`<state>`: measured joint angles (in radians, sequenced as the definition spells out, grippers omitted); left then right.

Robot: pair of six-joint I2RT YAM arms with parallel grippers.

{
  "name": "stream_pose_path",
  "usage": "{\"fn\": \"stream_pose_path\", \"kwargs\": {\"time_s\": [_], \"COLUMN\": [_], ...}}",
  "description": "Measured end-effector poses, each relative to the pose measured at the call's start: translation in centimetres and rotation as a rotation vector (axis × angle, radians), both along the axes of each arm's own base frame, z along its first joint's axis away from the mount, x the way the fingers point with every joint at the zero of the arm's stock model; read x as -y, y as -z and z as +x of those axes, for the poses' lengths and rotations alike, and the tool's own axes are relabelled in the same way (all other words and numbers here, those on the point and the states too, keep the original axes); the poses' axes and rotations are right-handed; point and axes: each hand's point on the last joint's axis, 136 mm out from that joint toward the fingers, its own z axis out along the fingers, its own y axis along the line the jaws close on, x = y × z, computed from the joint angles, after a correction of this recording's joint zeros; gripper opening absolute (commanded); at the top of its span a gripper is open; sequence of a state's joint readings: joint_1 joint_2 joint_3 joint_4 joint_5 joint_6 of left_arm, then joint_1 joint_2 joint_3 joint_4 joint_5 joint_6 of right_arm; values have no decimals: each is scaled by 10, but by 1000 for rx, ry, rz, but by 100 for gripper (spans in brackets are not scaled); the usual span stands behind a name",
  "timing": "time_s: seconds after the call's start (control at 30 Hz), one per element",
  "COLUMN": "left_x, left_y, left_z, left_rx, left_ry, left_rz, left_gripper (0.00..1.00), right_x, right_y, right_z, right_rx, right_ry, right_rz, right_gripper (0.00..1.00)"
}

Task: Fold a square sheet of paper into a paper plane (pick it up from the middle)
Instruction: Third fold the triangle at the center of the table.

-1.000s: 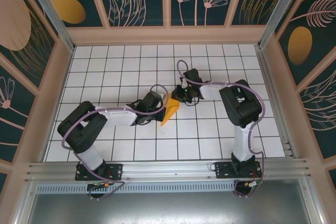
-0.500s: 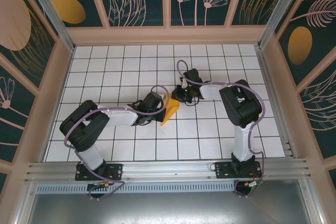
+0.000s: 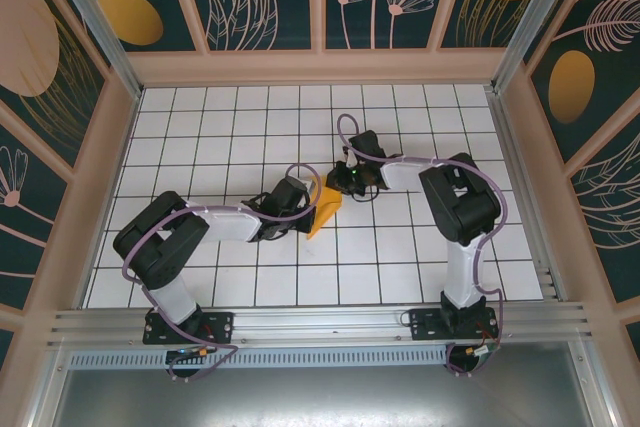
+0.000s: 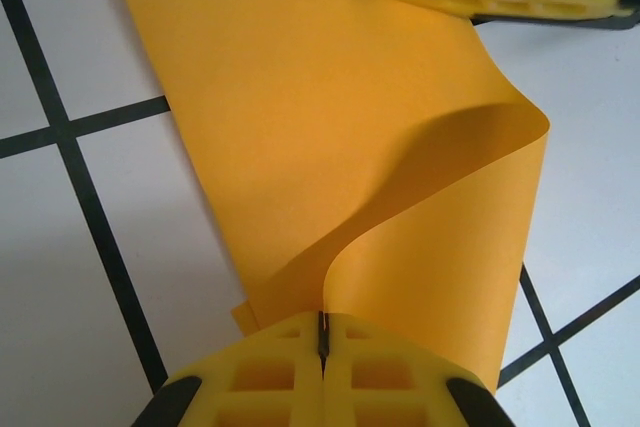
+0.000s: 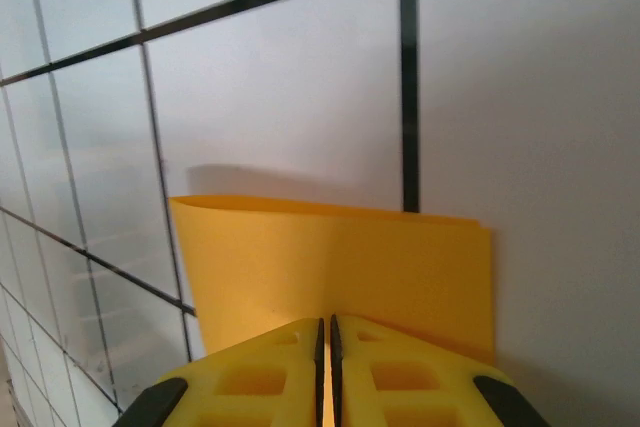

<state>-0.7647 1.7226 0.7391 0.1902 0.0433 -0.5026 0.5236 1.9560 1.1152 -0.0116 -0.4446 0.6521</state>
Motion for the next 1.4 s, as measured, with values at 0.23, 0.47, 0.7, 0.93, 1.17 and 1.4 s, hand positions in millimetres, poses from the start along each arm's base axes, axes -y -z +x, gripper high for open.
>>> {"fn": "stream_pose_path", "kwargs": {"time_s": [0.23, 0.47, 0.7, 0.93, 1.17, 1.4], "left_x": [2, 3, 5, 9, 10, 10], "left_y": [0, 0, 0, 0, 0, 0], "left_z": [-1, 1, 2, 4, 5, 5], "left_rx": [10, 1, -20, -20, -18, -19], "left_ry": [6, 7, 17, 23, 24, 22], "left_rz": [-23, -57, -107, -132, -136, -137], "left_gripper": [0, 0, 0, 0, 0, 0], "right_x": [23, 30, 4, -22, -28, -30], "right_y": [-97, -54, -27, -18, -12, -9], "right_z": [-5, -91, -139, -146, -145, -140], "right_rx": [233, 119, 6, -36, -56, -67], "right_ry": [102, 132, 98, 67, 60, 60], "right_rz": [77, 137, 199, 247, 272, 298], "right_gripper": [11, 6, 2, 2, 2, 2]}}
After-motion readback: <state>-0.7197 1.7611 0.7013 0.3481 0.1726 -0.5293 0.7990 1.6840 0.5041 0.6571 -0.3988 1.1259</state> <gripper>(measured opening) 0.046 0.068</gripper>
